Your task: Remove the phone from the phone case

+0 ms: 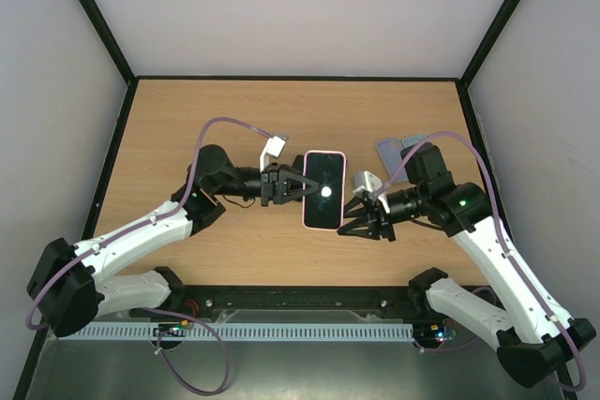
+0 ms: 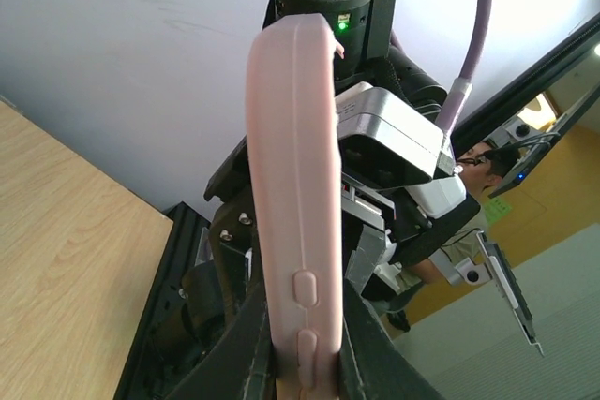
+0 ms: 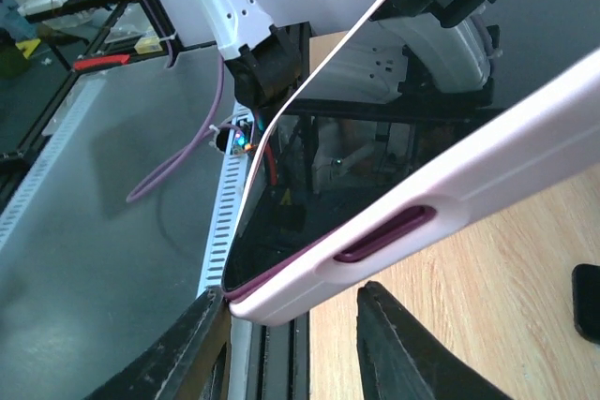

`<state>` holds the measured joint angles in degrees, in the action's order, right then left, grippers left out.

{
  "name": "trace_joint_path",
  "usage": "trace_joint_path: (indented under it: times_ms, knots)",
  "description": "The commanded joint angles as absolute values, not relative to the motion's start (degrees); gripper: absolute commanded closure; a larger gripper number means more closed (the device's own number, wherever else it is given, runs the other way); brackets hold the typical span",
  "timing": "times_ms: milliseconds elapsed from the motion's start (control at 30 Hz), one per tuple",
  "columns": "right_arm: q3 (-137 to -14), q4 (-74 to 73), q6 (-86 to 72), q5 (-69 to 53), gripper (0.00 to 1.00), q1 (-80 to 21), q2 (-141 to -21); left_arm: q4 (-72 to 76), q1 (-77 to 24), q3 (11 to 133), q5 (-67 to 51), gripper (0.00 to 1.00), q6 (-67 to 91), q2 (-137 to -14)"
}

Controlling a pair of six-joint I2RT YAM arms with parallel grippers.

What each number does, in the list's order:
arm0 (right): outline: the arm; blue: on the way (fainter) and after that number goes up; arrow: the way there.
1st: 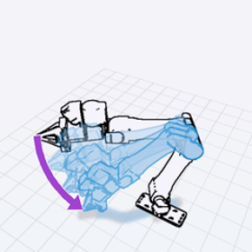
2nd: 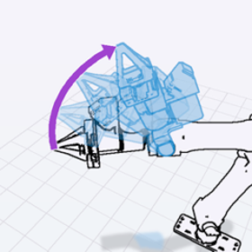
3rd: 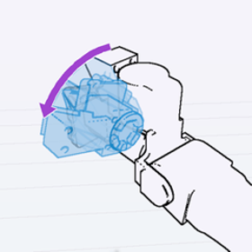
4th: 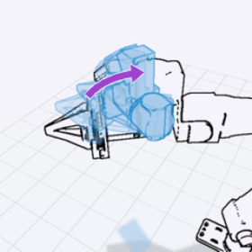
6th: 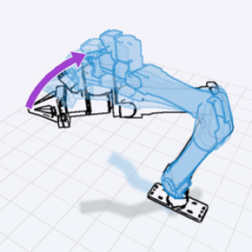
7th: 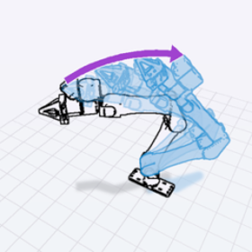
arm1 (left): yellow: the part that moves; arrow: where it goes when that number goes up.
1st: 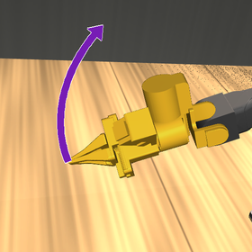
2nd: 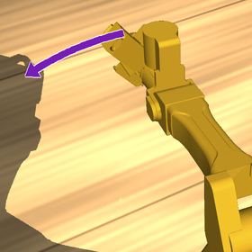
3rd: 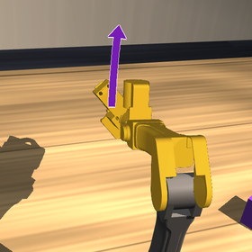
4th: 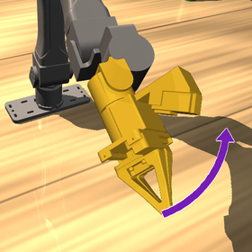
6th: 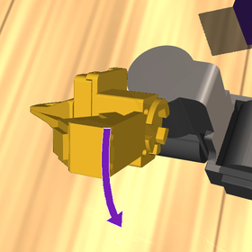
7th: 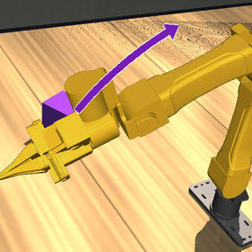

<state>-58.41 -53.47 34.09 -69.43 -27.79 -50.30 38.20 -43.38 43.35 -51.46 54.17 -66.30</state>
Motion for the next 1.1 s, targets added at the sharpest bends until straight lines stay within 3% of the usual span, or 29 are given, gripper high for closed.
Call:
trace_joint_path:
  times_ms: [0, 367, 1067]
  knots:
    - [-59.47, -50.4, 30.98, -70.07, 0.66, -27.83, -50.19, 40.84, -43.24, 45.05, -51.76, 0.97, 53.44, -64.71]
    - [-57.68, -43.86, 26.42, -63.79, 0.78, -27.77, -49.88, 44.15, -43.23, 44.97, -53.79, 0.97, 56.22, -65.29]
    - [-59.43, -53.05, 43.52, -62.58, 0.75, -27.78, -50.21, 52.05, -43.4, 44.1, -58.06, 0.98, 63.19, -68.28]
